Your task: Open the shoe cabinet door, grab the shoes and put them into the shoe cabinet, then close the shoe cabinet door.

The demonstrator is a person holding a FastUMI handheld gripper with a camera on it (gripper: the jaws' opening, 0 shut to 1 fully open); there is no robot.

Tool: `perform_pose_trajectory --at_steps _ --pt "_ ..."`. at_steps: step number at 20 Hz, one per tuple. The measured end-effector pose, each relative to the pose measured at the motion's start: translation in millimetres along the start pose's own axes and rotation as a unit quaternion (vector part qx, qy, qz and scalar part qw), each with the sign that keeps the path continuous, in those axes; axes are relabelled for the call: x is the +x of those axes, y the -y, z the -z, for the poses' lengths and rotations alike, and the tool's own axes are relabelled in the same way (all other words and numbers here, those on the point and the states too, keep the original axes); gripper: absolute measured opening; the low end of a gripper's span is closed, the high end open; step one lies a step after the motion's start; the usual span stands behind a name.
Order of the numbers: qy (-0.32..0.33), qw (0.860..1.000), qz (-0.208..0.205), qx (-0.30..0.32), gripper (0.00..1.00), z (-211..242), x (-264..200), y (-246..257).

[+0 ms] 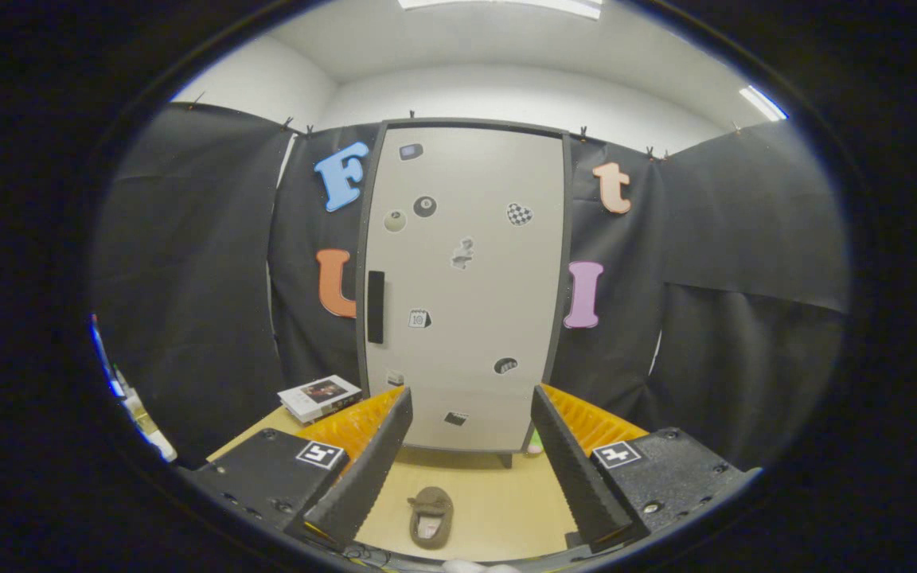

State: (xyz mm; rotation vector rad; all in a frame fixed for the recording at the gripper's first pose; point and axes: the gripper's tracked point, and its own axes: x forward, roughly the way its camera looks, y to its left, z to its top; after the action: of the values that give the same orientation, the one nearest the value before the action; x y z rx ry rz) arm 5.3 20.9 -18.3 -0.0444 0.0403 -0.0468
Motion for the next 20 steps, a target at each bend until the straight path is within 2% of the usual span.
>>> perform_pose_trajectory --at_steps 5,16,20 --pt "-0.012 1.000 0.002 0.002 0.98 12 33 -19" --pt "-0.002 0.997 -0.075 0.034 0.98 -4 164 -116" --pt "0.007 0.996 -0.086 0.035 0.98 -21 215 -139"
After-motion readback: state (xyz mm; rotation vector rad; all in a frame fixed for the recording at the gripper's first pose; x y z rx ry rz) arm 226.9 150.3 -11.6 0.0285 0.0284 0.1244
